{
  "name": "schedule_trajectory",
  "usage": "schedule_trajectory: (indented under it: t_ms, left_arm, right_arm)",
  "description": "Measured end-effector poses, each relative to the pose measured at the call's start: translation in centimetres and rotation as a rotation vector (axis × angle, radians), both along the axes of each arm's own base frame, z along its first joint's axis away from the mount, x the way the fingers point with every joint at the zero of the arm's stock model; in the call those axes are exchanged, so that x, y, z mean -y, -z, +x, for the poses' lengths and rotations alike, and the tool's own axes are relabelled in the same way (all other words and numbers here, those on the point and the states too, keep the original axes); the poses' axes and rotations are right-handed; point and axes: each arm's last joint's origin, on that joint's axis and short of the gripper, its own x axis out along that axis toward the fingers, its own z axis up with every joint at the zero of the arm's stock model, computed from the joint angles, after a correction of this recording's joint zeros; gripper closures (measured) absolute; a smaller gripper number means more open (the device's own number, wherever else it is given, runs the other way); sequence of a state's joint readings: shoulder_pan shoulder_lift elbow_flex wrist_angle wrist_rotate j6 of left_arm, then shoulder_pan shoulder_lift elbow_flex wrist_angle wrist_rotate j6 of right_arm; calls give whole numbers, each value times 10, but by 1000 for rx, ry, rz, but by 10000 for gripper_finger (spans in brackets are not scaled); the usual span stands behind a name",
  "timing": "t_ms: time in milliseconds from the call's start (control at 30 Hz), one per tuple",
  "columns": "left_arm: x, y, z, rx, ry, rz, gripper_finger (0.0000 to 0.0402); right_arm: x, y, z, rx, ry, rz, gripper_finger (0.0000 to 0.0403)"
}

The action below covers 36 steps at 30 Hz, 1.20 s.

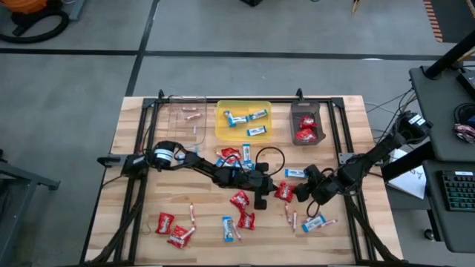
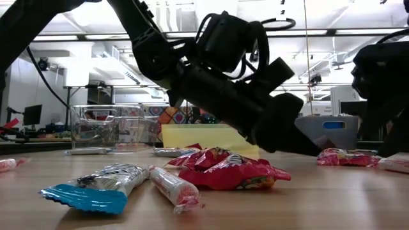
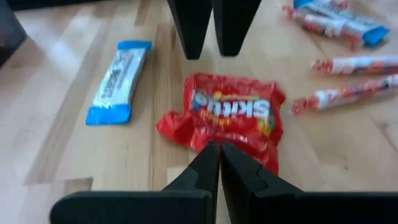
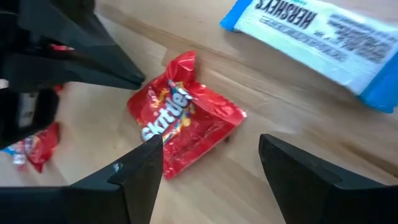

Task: Sort candy
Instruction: Put the red candy into the black bin

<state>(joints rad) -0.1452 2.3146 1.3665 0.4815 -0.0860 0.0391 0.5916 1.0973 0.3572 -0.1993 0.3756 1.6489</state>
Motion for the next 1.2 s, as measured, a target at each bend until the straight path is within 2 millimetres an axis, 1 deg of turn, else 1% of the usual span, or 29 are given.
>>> schedule_trajectory:
  t_ms: [100, 233, 367, 567, 733, 833, 933, 1000, 1100, 1200]
  left_arm:
    - [0, 2, 1, 10, -1, -2, 402]
    - [0, 12, 2, 19, -11, -23, 402]
    - [-2, 17, 2, 15, -30, -53, 401]
    - [-3, 18, 2, 3, -35, -58, 401]
    - [-3, 18, 2, -1, -40, -65, 401]
    - [-3, 19, 2, -3, -41, -66, 401]
    - [-3, 19, 2, -3, -41, -66, 401]
    - [-3, 19, 2, -3, -42, -66, 401]
    - [-3, 19, 2, -2, -44, -70, 401]
    - [-3, 16, 2, 0, -44, -73, 401]
  right_arm:
    - [1, 4, -1, 31, 2, 18, 148]
    - [1, 7, 0, 26, 9, 2, 149]
    - [-1, 13, 3, 24, 11, -9, 147]
    - [-5, 19, 11, 50, -6, -33, 149]
    - [-7, 18, 17, 105, -21, -24, 162]
    - [-7, 19, 18, 109, -21, -23, 172]
    - [-7, 22, 19, 102, -13, -36, 192]
    - [-7, 23, 19, 101, -7, -47, 215]
    - [-6, 24, 19, 96, -5, -51, 264]
    - [-6, 24, 19, 96, -4, -51, 327]
